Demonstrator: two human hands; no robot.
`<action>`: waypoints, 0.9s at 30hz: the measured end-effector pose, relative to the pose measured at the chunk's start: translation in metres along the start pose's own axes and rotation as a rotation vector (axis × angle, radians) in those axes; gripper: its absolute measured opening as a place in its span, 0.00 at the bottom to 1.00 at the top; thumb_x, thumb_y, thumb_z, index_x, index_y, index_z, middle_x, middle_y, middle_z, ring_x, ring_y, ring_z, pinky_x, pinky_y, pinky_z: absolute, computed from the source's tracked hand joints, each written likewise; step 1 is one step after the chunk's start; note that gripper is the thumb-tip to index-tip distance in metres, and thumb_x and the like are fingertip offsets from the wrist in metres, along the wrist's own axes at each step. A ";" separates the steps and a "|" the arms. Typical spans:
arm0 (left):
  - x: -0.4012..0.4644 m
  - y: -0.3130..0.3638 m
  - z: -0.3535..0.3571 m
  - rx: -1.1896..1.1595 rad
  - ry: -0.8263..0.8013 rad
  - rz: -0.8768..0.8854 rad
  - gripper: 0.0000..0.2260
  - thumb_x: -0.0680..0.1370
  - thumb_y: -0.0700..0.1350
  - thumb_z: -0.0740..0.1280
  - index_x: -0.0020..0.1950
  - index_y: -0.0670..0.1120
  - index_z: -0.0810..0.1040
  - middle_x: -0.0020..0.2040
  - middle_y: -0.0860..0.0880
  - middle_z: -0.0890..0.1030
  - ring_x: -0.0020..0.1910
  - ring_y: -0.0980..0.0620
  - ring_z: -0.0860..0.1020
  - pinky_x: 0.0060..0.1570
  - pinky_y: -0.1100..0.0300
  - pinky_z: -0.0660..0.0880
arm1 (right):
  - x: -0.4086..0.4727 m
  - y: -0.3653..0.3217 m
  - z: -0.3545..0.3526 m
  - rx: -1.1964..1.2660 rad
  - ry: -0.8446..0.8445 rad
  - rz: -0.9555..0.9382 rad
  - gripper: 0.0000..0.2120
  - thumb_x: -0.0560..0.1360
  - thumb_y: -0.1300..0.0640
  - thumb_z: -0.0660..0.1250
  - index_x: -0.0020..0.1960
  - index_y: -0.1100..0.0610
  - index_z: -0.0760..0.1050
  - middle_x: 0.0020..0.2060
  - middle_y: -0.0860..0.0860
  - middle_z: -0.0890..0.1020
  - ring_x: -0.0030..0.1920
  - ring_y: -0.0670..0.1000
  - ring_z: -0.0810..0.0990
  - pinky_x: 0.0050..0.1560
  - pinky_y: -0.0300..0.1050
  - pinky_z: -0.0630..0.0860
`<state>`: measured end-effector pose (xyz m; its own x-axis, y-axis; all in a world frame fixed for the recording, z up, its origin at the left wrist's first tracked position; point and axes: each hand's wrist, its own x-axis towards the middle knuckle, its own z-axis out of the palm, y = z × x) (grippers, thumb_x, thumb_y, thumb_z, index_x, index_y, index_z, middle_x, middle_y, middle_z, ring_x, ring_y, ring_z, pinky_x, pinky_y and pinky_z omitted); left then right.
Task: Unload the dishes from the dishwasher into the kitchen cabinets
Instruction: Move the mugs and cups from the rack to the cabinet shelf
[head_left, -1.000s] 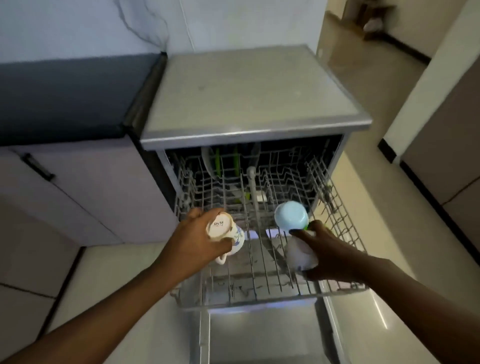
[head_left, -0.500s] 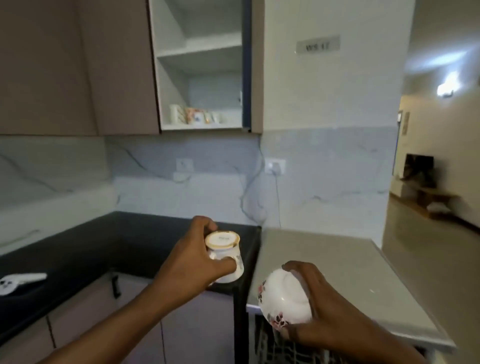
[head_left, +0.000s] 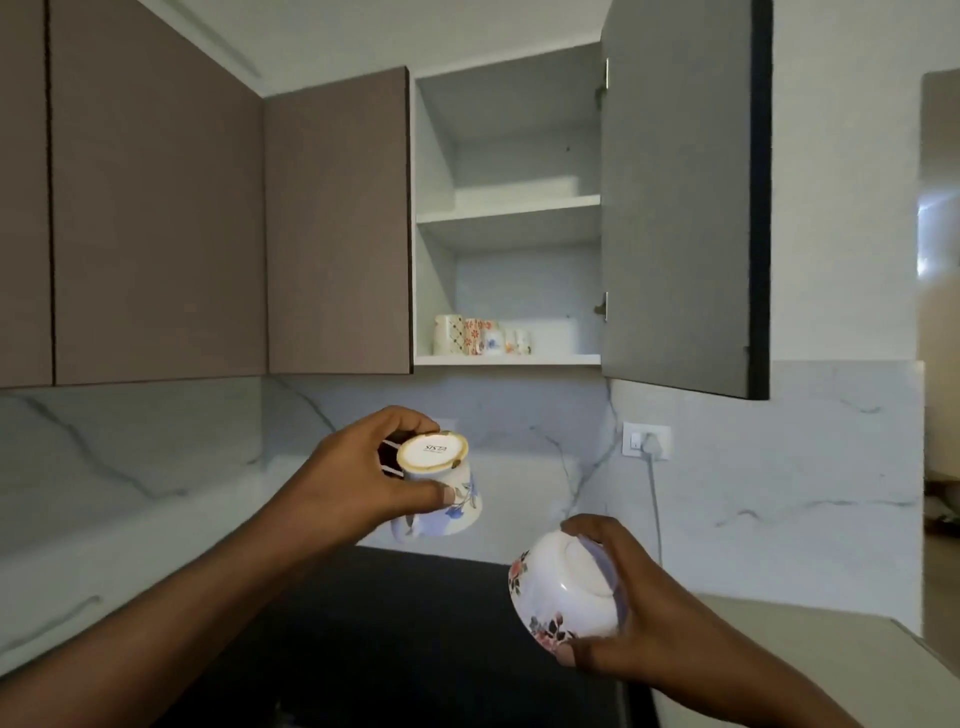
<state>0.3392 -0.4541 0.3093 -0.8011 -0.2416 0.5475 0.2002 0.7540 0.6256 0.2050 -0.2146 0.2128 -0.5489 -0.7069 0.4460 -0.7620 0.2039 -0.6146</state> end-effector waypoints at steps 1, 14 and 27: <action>0.013 -0.004 -0.009 -0.003 -0.015 0.002 0.21 0.66 0.47 0.78 0.55 0.56 0.76 0.50 0.59 0.81 0.49 0.58 0.79 0.44 0.66 0.76 | 0.010 -0.005 -0.001 0.014 0.000 0.003 0.43 0.62 0.43 0.78 0.66 0.31 0.54 0.60 0.32 0.65 0.62 0.39 0.68 0.60 0.40 0.76; 0.166 -0.055 -0.049 -0.121 0.090 0.063 0.23 0.63 0.47 0.80 0.54 0.49 0.77 0.48 0.52 0.82 0.47 0.53 0.81 0.47 0.57 0.79 | 0.149 -0.042 -0.049 0.107 0.207 -0.107 0.34 0.67 0.59 0.78 0.64 0.42 0.63 0.60 0.47 0.72 0.54 0.49 0.79 0.47 0.43 0.81; 0.415 -0.114 0.030 0.038 0.117 0.173 0.18 0.64 0.50 0.78 0.49 0.52 0.77 0.46 0.53 0.81 0.44 0.54 0.79 0.45 0.55 0.78 | 0.351 0.062 -0.141 0.085 0.359 -0.203 0.33 0.66 0.58 0.78 0.63 0.44 0.64 0.58 0.48 0.75 0.50 0.48 0.81 0.42 0.38 0.79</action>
<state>-0.0327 -0.6222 0.4481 -0.6855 -0.1742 0.7070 0.3054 0.8126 0.4964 -0.0838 -0.3548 0.4229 -0.4873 -0.4430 0.7525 -0.8439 0.0174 -0.5362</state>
